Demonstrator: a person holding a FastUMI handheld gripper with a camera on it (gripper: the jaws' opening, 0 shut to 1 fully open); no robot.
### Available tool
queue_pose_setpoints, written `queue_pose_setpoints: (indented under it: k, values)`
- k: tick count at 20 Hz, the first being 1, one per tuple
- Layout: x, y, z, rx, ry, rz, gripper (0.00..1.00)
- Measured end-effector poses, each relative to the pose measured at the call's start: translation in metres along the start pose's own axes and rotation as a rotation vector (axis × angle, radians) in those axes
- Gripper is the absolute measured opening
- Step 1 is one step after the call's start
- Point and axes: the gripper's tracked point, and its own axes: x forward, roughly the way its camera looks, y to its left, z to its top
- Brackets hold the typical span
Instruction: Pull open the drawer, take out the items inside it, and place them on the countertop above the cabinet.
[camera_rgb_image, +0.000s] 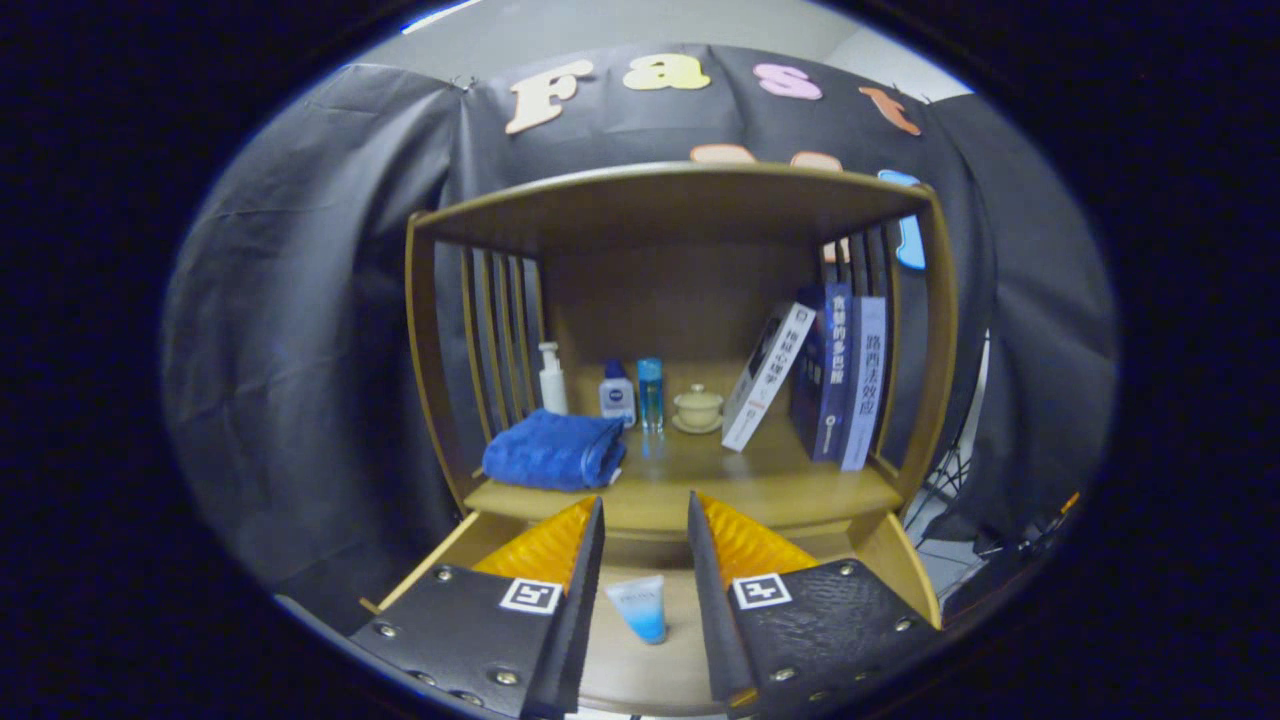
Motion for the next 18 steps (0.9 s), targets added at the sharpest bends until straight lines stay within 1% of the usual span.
queue_pose_setpoints:
  k: [2,3,5,7,11,13,14,15,17,18]
  values:
    - [0.004,-0.012,-0.003,-0.017,0.002,-0.039,0.48]
    - [0.009,-0.009,-0.012,-0.015,0.029,-0.028,0.48]
    - [0.023,-0.009,-0.040,-0.004,0.126,-0.026,0.48]
    - [0.038,0.002,-0.074,-0.007,0.260,0.014,0.49]
    - [0.065,0.013,-0.144,-0.082,0.535,0.019,0.86]
    - [0.076,0.024,-0.181,-0.104,0.650,0.043,0.85]
    - [0.081,0.027,-0.190,-0.108,0.694,0.043,0.82]
    - [0.089,0.026,-0.199,-0.105,0.734,0.040,0.79]
    - [0.099,0.024,-0.223,-0.088,0.807,0.011,0.77]
    - [0.102,0.023,-0.232,-0.088,0.833,0.005,0.74]
